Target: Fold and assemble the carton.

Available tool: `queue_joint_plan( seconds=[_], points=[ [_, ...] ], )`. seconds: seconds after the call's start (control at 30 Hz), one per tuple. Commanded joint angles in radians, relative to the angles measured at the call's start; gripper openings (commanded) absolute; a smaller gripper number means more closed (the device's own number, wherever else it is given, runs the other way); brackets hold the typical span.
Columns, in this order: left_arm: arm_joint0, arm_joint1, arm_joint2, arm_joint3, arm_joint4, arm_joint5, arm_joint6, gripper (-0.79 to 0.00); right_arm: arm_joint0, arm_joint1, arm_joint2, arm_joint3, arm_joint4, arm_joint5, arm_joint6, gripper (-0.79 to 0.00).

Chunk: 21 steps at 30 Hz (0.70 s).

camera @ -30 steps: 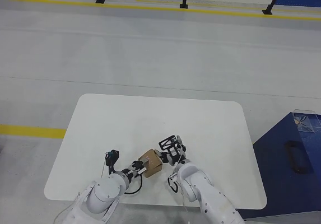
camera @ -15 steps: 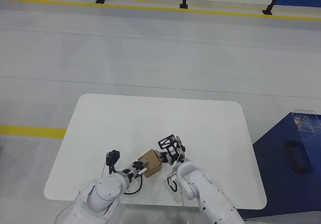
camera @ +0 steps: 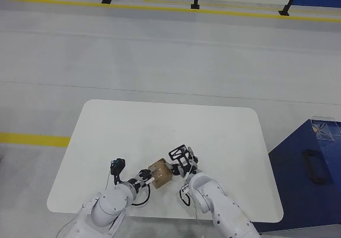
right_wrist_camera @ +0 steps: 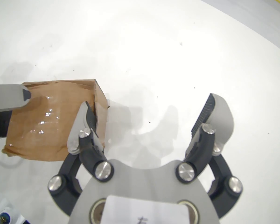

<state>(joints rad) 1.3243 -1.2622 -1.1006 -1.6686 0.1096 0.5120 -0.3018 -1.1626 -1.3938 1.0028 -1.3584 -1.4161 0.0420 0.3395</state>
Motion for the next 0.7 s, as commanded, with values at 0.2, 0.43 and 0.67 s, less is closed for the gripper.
queue_joint_plan(
  seconds=[0.2, 0.43, 0.67],
  points=[
    [0.091, 0.016, -0.015, -0.098, 0.139, -0.162, 0.069, 0.000, -0.017, 0.006, 0.048, -0.051, 0.009, 0.000, -0.005, 0.000],
    [0.093, 0.020, -0.010, -0.102, 0.224, -0.175, 0.098, 0.000, 0.012, -0.002, 0.046, -0.005, 0.003, 0.033, 0.044, 0.000],
    [0.144, 0.050, 0.097, -0.092, 0.843, -0.402, 0.222, 0.000, 0.031, -0.009, 0.048, 0.037, 0.026, 0.040, 0.048, 0.000]
  ],
)
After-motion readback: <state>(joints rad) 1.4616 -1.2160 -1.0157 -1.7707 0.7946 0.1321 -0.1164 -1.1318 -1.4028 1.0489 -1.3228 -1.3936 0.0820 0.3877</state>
